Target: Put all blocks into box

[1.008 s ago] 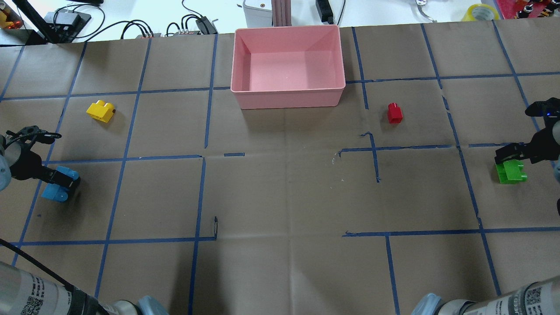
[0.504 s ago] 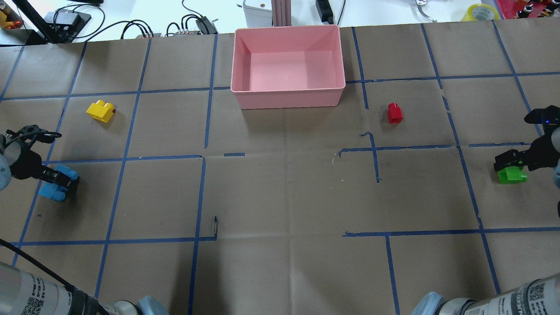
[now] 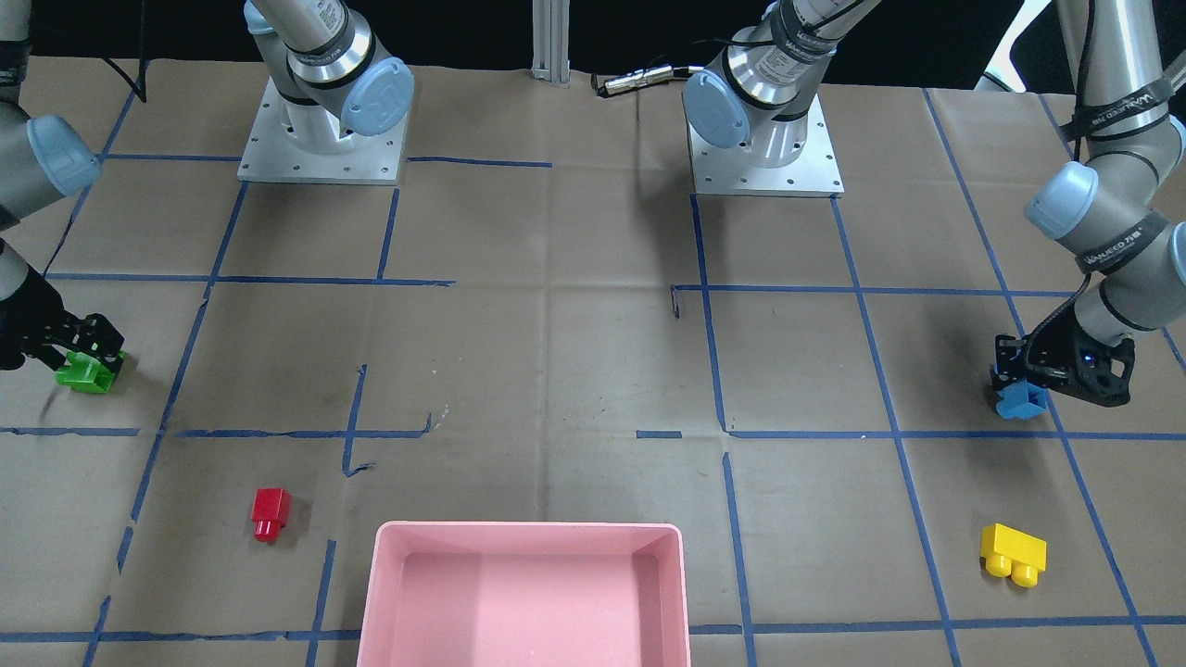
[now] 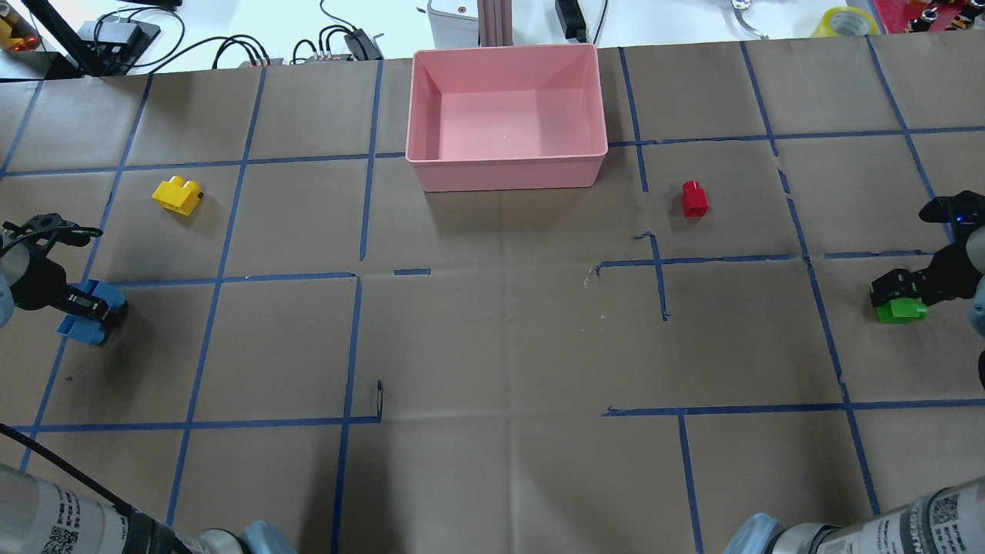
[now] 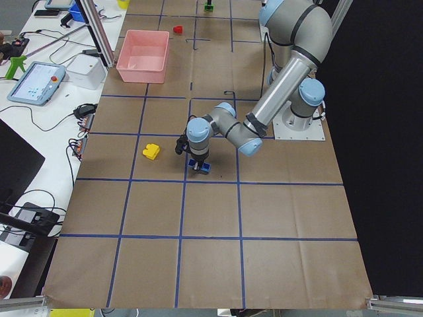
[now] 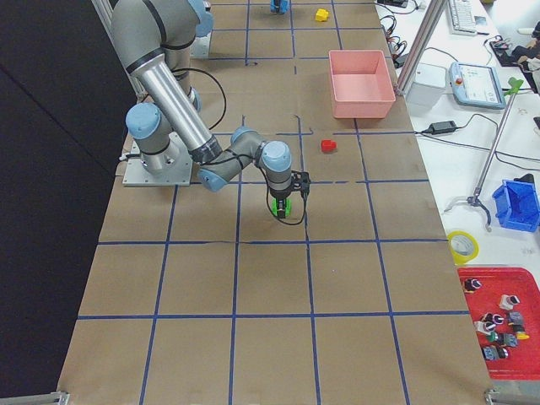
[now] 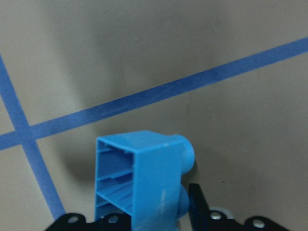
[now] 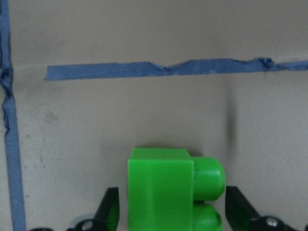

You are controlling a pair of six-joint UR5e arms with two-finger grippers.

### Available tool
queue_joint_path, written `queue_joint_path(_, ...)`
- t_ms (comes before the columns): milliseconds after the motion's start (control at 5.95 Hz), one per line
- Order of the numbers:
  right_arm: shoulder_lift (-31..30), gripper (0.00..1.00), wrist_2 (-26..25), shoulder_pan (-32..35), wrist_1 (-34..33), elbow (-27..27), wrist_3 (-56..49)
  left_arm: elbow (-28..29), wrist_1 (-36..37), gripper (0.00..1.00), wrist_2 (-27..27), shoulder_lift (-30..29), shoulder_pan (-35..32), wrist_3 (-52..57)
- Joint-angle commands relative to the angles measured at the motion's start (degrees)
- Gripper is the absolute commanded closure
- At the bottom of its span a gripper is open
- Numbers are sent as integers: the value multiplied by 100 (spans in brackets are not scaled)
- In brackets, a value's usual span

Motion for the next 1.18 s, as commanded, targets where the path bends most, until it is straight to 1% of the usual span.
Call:
queue_joint_path(0,-17,68,-70,-1,10,-14,-17,14,-2,100,-8,27,-1,10)
queue_joint_path(168,-43,90,-78,8,54,-23,-17,84,15,100,-16,88,-27,10)
queue_joint_path(336,-96,96,-70,8,185,-118,-17,416,-80,100,-16,219,-88,2)
queue_joint_path(504,-375,96,-61,8,786,-467,-35,993,-647,100,1,447,-436,-68)
queue_joint_path(672,-743,96,-43,69,1541,-1063,-35,1765,-1488,100,19,519,-901,-478)
queue_joint_path(840,-860,96,0,226,2201,-1608,-218,2451,-2036,100,1,389,-1332,-1187)
queue_joint_path(1008,-896,96,-51,506,2477,-2205,-272,2893,-2224,100,-51,231,-1928,-2255)
